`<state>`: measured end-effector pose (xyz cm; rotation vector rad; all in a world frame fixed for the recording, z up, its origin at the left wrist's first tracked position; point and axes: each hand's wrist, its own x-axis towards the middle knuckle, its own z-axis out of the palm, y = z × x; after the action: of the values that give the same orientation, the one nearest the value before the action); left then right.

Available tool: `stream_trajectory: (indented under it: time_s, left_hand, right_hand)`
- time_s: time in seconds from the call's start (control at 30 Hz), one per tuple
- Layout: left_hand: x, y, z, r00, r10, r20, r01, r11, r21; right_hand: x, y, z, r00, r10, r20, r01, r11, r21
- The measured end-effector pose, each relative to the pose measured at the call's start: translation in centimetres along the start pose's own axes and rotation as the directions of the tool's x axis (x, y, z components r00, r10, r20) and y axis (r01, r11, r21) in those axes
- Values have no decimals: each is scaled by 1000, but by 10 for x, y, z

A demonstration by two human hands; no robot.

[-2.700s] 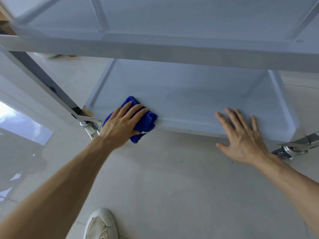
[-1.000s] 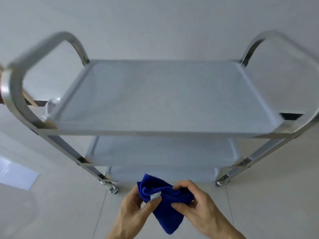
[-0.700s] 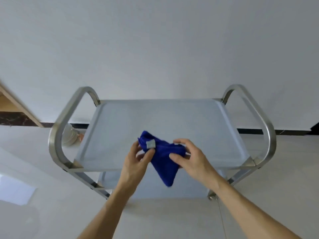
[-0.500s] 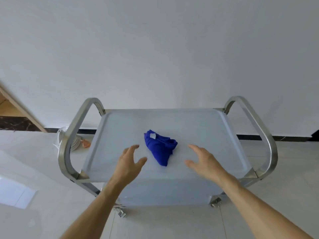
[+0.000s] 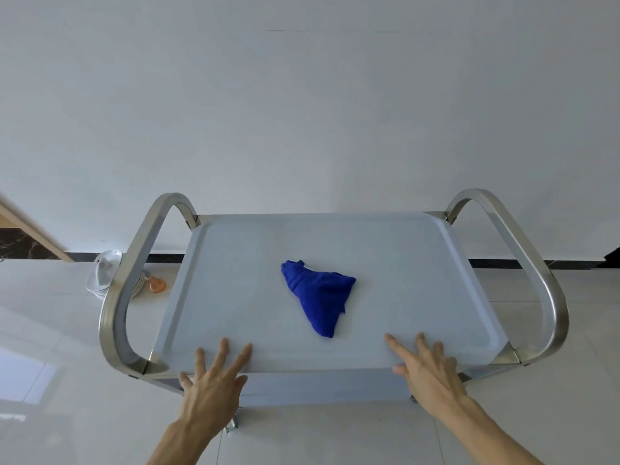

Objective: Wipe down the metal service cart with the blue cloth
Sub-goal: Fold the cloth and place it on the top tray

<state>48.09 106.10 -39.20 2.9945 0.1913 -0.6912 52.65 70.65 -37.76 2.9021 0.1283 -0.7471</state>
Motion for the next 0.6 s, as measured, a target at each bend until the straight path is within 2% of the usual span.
stream_trajectory:
  time_s: [0.27, 0.6]
  left_hand:
    - [73, -6, -34, 997, 55, 51, -58, 997, 57]
    - [162, -7, -76, 995, 91, 33, -94, 989, 112]
  right_hand:
    - [50, -5, -29, 998, 53, -18, -54, 999, -4]
    - [136, -5, -72, 995, 75, -59, -74, 997, 11]
